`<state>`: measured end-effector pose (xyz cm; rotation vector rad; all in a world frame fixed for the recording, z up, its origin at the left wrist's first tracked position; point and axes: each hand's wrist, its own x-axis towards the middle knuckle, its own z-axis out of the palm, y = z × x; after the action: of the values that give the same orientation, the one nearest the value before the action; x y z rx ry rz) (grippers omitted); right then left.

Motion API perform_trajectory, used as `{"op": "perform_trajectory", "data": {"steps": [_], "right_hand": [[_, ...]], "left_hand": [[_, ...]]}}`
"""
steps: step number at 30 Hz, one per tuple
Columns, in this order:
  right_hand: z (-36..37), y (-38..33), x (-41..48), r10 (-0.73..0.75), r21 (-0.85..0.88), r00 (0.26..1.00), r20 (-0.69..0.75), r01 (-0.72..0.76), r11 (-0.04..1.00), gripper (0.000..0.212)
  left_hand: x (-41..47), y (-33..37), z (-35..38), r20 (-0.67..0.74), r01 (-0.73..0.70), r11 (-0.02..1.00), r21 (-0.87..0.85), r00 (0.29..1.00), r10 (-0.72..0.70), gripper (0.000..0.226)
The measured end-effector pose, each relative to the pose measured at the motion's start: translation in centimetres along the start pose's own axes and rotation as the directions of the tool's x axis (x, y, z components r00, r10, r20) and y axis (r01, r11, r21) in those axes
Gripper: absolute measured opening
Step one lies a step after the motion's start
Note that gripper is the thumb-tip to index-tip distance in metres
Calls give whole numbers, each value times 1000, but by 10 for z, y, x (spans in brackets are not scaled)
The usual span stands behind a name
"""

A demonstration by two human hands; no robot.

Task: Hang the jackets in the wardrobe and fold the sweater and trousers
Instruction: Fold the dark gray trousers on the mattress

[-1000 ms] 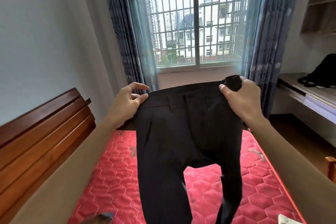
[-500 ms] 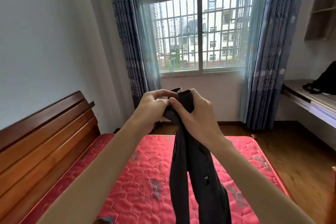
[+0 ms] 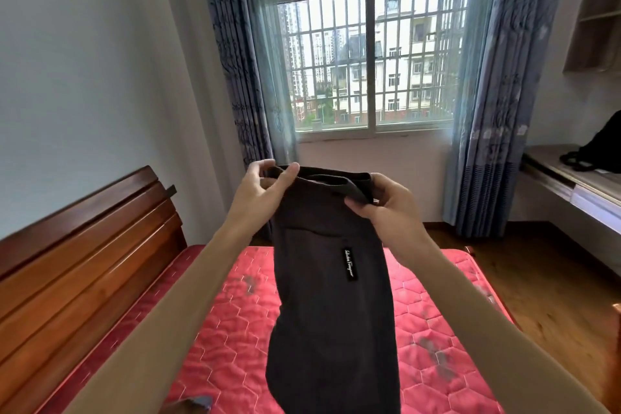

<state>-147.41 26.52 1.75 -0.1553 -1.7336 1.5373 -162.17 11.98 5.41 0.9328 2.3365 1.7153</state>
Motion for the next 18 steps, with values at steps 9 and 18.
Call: {"op": "perform_trajectory", "data": {"steps": [9, 18], "right_hand": [[-20, 5, 6, 192, 451, 963, 187, -258, 855, 48], [-47, 2, 12, 403, 52, 905, 138, -413, 909, 39]], "left_hand": [[-8, -47, 7, 282, 207, 923, -324, 952, -115, 47], [-5, -24, 5, 174, 188, 884, -428, 977, -123, 34]]}}
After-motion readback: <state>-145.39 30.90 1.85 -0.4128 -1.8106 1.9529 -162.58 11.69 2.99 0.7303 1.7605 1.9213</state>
